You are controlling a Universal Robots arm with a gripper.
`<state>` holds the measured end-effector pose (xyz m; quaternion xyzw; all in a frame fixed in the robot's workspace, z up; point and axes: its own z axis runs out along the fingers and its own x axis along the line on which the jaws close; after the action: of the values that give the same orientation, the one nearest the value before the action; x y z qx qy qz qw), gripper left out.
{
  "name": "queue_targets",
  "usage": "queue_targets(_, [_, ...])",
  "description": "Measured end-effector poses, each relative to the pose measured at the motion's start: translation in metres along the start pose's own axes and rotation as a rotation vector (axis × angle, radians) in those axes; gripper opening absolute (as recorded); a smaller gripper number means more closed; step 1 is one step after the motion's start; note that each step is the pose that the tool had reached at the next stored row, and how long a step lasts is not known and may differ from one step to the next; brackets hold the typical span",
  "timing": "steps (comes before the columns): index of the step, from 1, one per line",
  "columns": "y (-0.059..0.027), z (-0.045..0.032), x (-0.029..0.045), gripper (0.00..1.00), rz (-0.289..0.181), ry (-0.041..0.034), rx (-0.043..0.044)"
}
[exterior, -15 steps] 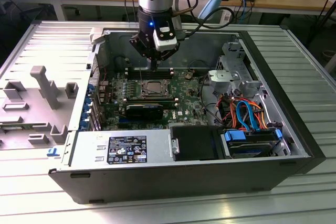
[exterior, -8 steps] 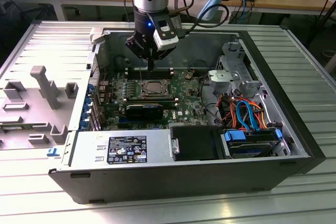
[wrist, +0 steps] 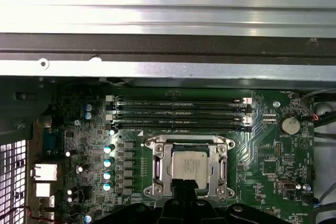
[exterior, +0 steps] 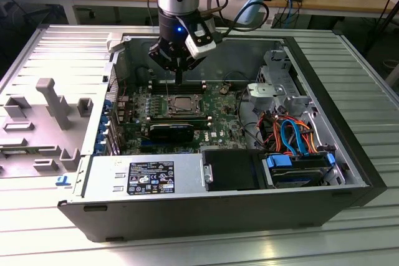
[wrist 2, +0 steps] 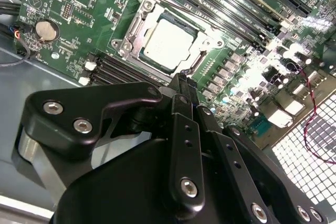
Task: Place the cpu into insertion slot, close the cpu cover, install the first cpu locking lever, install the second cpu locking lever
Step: 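Install the first cpu locking lever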
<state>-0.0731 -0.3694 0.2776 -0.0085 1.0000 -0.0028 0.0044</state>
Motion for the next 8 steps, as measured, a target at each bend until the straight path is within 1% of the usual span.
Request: queue_targets(8, [0.0, 0.0, 0.0, 0.11, -0.017, -0.0001, -0.0001])
